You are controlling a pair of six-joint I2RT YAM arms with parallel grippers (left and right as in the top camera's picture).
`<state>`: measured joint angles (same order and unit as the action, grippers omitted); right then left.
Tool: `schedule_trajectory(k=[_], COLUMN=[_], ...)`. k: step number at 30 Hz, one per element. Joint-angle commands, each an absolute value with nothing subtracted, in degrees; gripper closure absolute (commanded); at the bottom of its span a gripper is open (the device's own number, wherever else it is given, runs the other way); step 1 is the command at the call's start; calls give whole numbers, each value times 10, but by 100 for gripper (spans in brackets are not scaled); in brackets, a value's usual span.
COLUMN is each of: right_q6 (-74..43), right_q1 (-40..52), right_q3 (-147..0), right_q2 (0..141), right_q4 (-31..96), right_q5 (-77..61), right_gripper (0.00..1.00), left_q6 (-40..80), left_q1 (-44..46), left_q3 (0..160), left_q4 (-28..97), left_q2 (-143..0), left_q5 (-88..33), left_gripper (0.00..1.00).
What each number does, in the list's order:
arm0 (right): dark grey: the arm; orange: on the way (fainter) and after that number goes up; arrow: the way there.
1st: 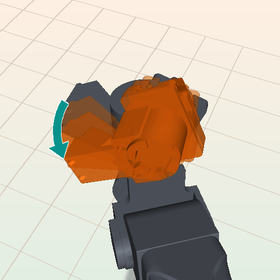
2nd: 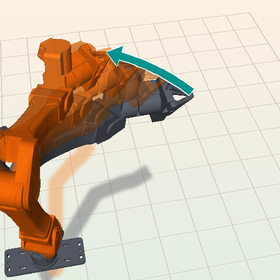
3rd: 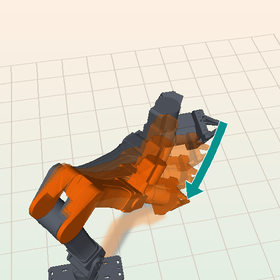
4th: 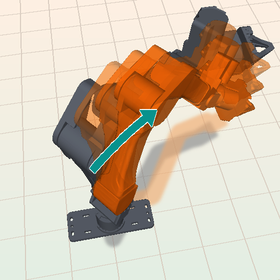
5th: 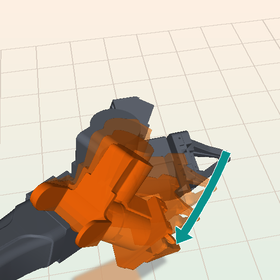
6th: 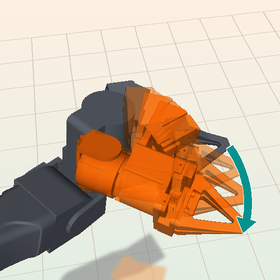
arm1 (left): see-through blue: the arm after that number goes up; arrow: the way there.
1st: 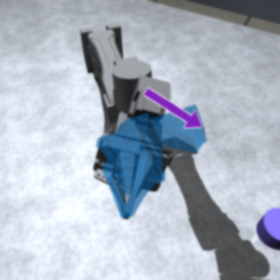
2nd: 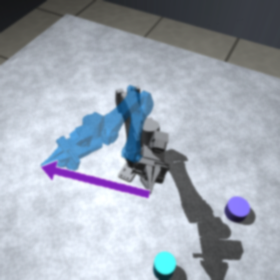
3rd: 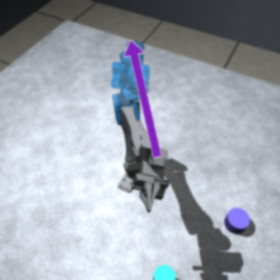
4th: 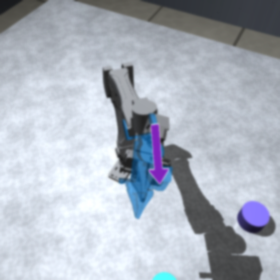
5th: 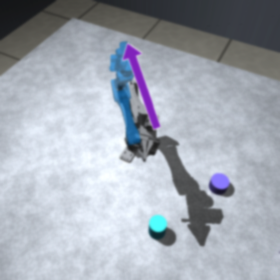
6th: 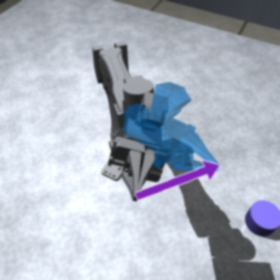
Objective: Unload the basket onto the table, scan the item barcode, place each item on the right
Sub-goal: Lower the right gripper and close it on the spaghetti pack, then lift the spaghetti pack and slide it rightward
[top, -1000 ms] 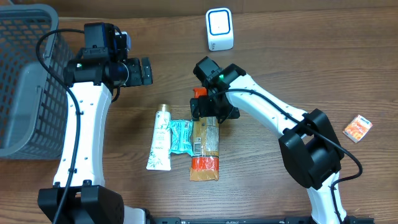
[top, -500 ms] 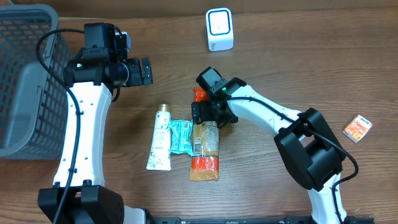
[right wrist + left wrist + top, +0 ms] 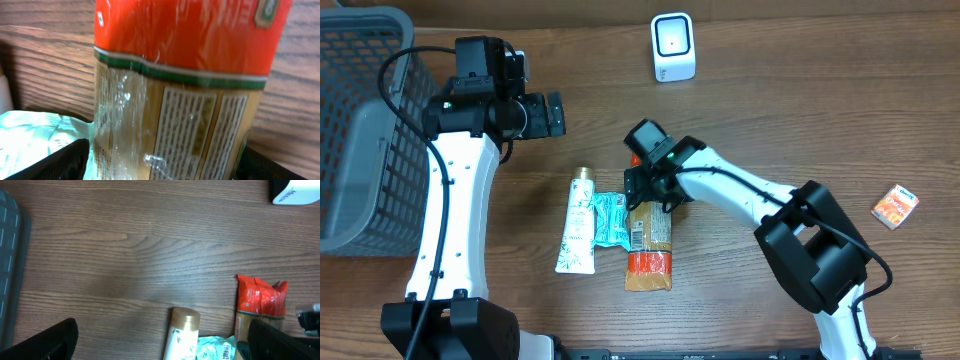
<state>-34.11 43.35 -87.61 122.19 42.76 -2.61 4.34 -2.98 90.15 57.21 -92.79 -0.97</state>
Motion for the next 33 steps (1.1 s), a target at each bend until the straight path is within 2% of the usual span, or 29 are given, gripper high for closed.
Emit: schedule_trajectory(k=[1, 6, 8, 10, 12, 17, 33], right_q6=[-378, -380, -380, -380, -380, -376, -233], right_q1=[463, 487, 488, 487, 480, 449, 328], right_q3=[-855, -855, -855, -855, -855, -856, -856], right_q2=[1234, 1234, 1234, 1234, 1234, 1222, 1183], right_q4=[433, 425, 425, 425, 425, 429, 469], right_q5=[30, 52, 48, 38, 22, -37, -272], right_gripper=[9, 10, 25, 49, 65, 91, 96], left_q6=[51, 51, 51, 51, 51, 51, 51], left_q1=[-22, -22, -22, -22, -22, -22, -22], left_q3=[908, 908, 908, 908, 908, 908, 908], left_q4=[570, 570, 570, 570, 570, 570, 570], left_q2=[-925, -925, -925, -925, -925, -925, -925], left_q5=[-7, -6, -6, -6, -7, -6, -6], left_gripper=[0, 0, 0, 0, 0, 0, 0])
